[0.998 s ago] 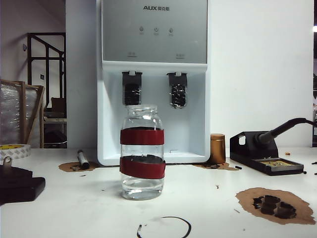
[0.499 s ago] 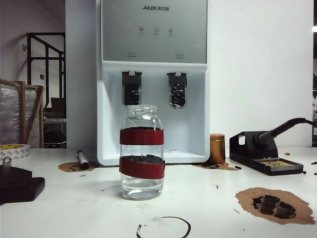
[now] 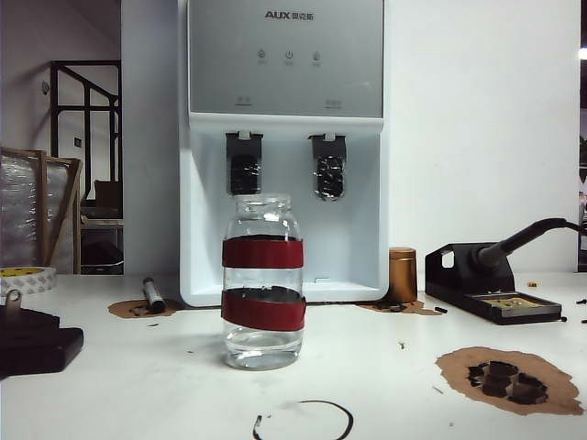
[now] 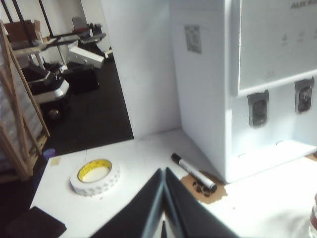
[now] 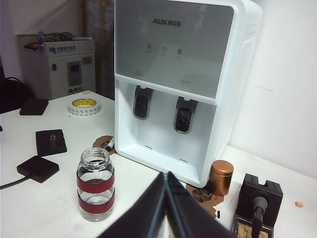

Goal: Pick up the water bottle with two loops of red belts, then reach the front water dispenser and gently press the gray-black baffle horizontally to get a little water.

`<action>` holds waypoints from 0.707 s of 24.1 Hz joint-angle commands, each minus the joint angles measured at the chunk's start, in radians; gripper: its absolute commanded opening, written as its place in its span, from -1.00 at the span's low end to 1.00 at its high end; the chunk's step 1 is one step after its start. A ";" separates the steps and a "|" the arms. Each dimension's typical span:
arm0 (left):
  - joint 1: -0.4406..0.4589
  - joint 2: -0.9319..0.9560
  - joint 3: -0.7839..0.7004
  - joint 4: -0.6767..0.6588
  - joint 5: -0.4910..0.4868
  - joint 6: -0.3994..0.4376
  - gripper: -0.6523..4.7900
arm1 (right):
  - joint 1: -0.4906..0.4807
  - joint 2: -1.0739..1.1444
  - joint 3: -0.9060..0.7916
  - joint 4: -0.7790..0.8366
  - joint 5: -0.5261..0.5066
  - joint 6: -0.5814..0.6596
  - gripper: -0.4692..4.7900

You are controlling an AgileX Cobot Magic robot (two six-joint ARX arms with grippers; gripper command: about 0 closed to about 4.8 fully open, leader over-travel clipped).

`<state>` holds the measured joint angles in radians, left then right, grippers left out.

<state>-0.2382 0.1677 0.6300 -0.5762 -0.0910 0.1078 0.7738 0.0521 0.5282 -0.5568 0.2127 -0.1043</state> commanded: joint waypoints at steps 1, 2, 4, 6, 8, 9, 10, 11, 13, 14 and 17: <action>0.000 -0.002 0.000 -0.024 -0.003 -0.004 -0.78 | 0.000 -0.007 0.004 0.012 0.005 0.003 -0.83; 0.000 -0.003 0.000 -0.029 -0.003 -0.004 -0.78 | 0.000 -0.010 0.004 0.011 0.005 0.003 -0.83; 0.000 -0.015 0.000 -0.043 -0.003 -0.004 -0.78 | 0.000 -0.039 0.004 -0.011 0.008 0.003 -0.83; 0.000 -0.031 -0.001 -0.057 -0.003 -0.004 -0.78 | -0.001 -0.049 0.004 -0.056 0.020 0.005 -0.83; 0.000 -0.061 -0.006 -0.071 -0.003 -0.004 -0.78 | -0.001 -0.049 0.003 -0.059 -0.012 0.005 -0.83; 0.000 -0.075 -0.010 -0.078 -0.003 -0.004 -0.78 | -0.001 -0.049 0.003 -0.060 -0.018 0.011 -0.83; 0.000 -0.098 -0.022 -0.073 -0.004 -0.004 -0.78 | -0.001 -0.049 0.003 -0.064 -0.016 0.015 -0.83; 0.000 -0.123 -0.031 -0.064 -0.003 -0.003 -0.78 | -0.001 -0.049 0.001 -0.063 -0.016 0.015 -0.83; 0.000 -0.152 -0.040 -0.060 -0.010 -0.004 -0.78 | -0.001 -0.049 0.001 -0.063 -0.016 0.015 -0.83; 0.000 -0.163 -0.043 -0.064 -0.024 -0.008 -0.78 | -0.001 -0.049 0.001 -0.063 -0.016 0.019 -0.83; 0.000 -0.166 -0.045 -0.089 -0.029 -0.011 -0.78 | -0.001 -0.049 -0.006 -0.058 -0.008 0.019 -0.83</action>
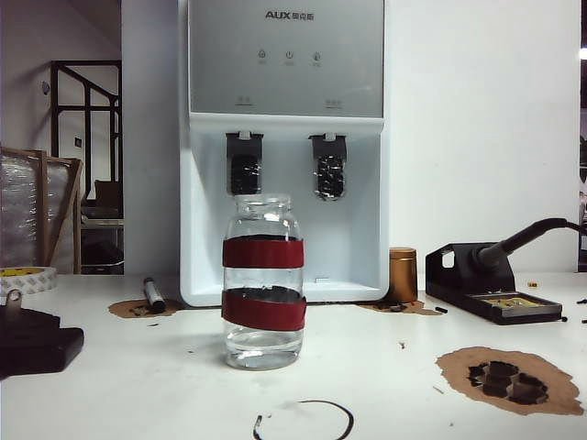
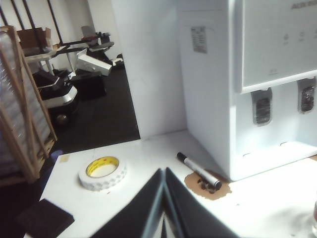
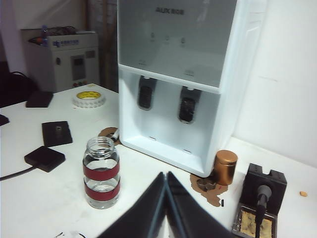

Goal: Pick up the water bottle with two loops of red belts, then reach the front water dispenser and gently press the gray-black baffle horizontally to get a little water.

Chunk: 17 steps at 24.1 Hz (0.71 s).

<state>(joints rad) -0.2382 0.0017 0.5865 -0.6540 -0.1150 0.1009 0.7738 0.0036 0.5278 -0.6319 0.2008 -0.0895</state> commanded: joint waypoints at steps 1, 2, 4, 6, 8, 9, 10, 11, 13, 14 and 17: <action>0.000 0.000 -0.002 -0.004 0.003 -0.005 -0.78 | -0.001 -0.001 -0.011 0.022 0.018 0.004 -0.83; 0.000 0.000 -0.002 0.002 0.004 -0.009 -0.78 | -0.001 -0.001 -0.017 0.030 0.016 0.005 -0.83; 0.000 0.000 -0.011 0.052 0.002 -0.051 -0.78 | -0.001 -0.001 -0.045 0.091 0.017 0.010 -0.83; 0.000 0.000 -0.023 0.096 0.002 -0.076 -0.78 | -0.001 -0.001 -0.071 0.148 0.017 0.007 -0.83; 0.000 0.000 -0.034 0.127 0.002 -0.095 -0.78 | -0.001 0.000 -0.084 0.178 0.018 0.006 -0.83; 0.000 0.000 -0.047 0.156 0.002 -0.095 -0.78 | -0.001 -0.001 -0.090 0.207 0.025 0.006 -0.83; 0.000 0.000 -0.055 0.168 0.002 -0.095 -0.78 | -0.001 -0.001 -0.092 0.221 0.042 0.007 -0.83; 0.000 0.000 -0.066 0.183 0.003 -0.095 -0.78 | -0.001 0.000 -0.093 0.241 0.063 0.007 -0.83; 0.000 0.000 -0.087 0.195 0.004 -0.102 -0.78 | -0.001 0.000 -0.102 0.277 0.068 0.007 -0.83; 0.000 0.000 -0.095 0.201 0.003 -0.109 -0.78 | -0.001 0.000 -0.107 0.285 0.069 0.007 -0.83; 0.000 0.000 -0.110 0.226 0.000 -0.118 -0.78 | -0.001 -0.001 -0.129 0.298 0.069 0.006 -0.83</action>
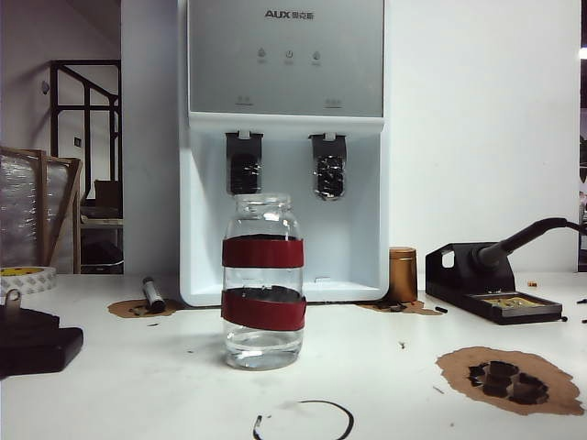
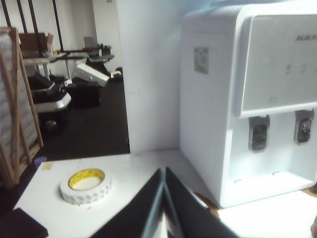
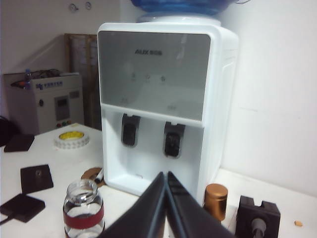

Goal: Pick up the water bottle with two loops of red belts, then reach the front water dispenser and gently press the gray-black baffle horizontally to get a little water.

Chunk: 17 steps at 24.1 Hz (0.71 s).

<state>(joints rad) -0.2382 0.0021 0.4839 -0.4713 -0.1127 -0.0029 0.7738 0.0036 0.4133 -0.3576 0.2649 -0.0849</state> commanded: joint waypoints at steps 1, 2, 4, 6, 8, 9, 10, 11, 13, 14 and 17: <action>0.000 0.000 -0.007 0.047 -0.008 -0.014 -0.78 | -0.001 -0.001 -0.017 0.021 0.005 0.002 -0.82; 0.000 0.000 -0.007 0.050 -0.018 -0.014 -0.78 | -0.001 -0.001 -0.017 0.020 0.005 0.002 -0.82; 0.000 0.000 -0.007 0.050 -0.031 -0.014 -0.78 | -0.001 -0.001 -0.013 0.028 0.003 0.002 -0.82; 0.000 0.000 -0.007 0.050 -0.030 -0.014 -0.78 | -0.001 -0.001 -0.011 0.045 0.000 0.002 -0.82; 0.000 0.000 -0.007 0.049 -0.020 -0.014 -0.78 | -0.001 -0.001 -0.011 0.058 0.001 0.002 -0.82; 0.000 0.000 -0.007 0.048 -0.019 -0.014 -0.78 | -0.001 -0.001 -0.011 0.058 0.001 0.002 -0.82; 0.000 0.000 -0.007 0.049 -0.018 -0.014 -0.78 | -0.001 -0.001 -0.011 0.056 0.001 0.002 -0.82; 0.000 0.000 -0.007 0.048 -0.018 -0.014 -0.78 | -0.001 -0.001 -0.011 0.055 0.001 0.002 -0.82; 0.000 0.000 -0.007 0.047 -0.019 -0.014 -0.78 | -0.001 -0.001 -0.011 0.051 0.001 0.002 -0.82; 0.000 0.000 -0.007 0.046 -0.019 -0.014 -0.78 | -0.001 -0.001 -0.011 0.050 0.001 0.002 -0.82; 0.000 0.000 -0.007 0.046 -0.019 -0.014 -0.78 | -0.001 -0.001 -0.011 0.037 0.000 0.002 -0.82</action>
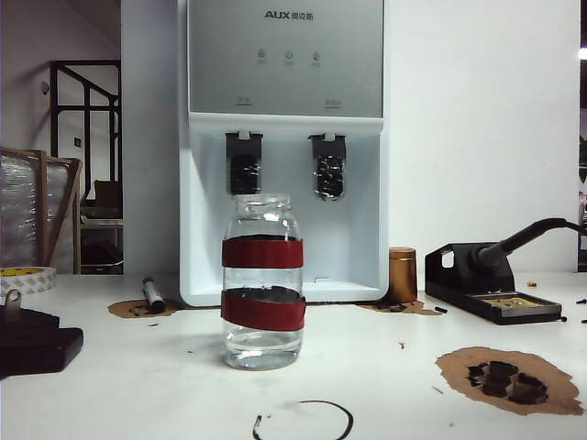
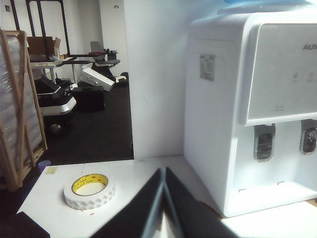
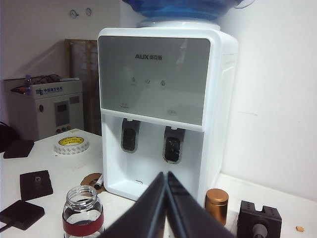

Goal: Pick up the water bottle with two loops of red belts, then reach the front water dispenser and gently press the gray-black baffle horizontally to get a little water.

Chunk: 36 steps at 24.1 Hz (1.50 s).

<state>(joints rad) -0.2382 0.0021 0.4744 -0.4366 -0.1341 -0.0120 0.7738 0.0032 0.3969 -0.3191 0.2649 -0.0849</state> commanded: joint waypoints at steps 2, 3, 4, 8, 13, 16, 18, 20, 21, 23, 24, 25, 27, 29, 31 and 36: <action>0.000 0.000 0.002 0.011 0.003 -0.005 -0.78 | -0.001 0.000 0.005 -0.018 0.000 0.002 -0.82; 0.000 0.000 0.002 0.011 0.003 -0.005 -0.78 | -0.001 0.000 0.005 -0.024 -0.001 0.002 -0.82; 0.000 0.000 0.002 0.011 0.003 -0.005 -0.78 | -0.001 0.000 0.005 -0.031 -0.002 0.002 -0.82; 0.000 0.000 0.002 0.011 0.003 -0.005 -0.78 | -0.001 0.000 0.005 -0.059 -0.003 0.002 -0.82; 0.000 0.000 0.002 0.011 0.002 -0.005 -0.78 | -0.001 0.000 0.004 -0.095 -0.003 0.002 -0.82; 0.000 0.000 0.002 0.011 0.002 -0.005 -0.78 | -0.001 0.000 0.004 -0.098 -0.003 0.002 -0.82; 0.000 0.000 0.002 0.011 0.002 -0.005 -0.78 | -0.001 0.000 0.004 -0.100 -0.003 0.002 -0.82; 0.000 0.000 0.002 0.011 0.003 -0.005 -0.78 | -0.001 0.000 0.004 -0.102 -0.003 0.002 -0.82; 0.000 0.000 0.002 0.011 0.002 -0.005 -0.78 | -0.001 0.000 0.004 -0.109 -0.003 0.002 -0.82; 0.000 0.000 0.002 0.011 0.002 -0.005 -0.78 | -0.001 0.000 0.004 -0.118 -0.003 0.002 -0.82; 0.000 0.000 0.002 0.011 0.002 -0.005 -0.78 | -0.001 0.000 0.004 -0.121 -0.003 0.002 -0.82; 0.000 0.000 0.002 0.011 0.002 -0.004 -0.78 | -0.001 0.000 0.004 -0.121 -0.003 0.002 -0.82; 0.000 0.000 0.002 0.011 0.003 -0.005 -0.78 | -0.001 0.000 0.004 -0.120 -0.003 0.002 -0.82; 0.000 0.000 0.002 0.011 0.002 -0.005 -0.78 | -0.001 0.000 0.004 -0.120 -0.003 0.002 -0.82; 0.000 0.000 0.002 0.011 0.002 -0.005 -0.78 | -0.001 0.000 0.004 -0.121 -0.003 0.002 -0.82; 0.000 0.000 0.002 0.011 0.002 -0.005 -0.78 | -0.001 0.000 0.004 -0.121 -0.003 0.002 -0.82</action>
<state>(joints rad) -0.2382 0.0021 0.4744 -0.4370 -0.1345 -0.0120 0.7738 0.0032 0.3969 -0.4492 0.2642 -0.0849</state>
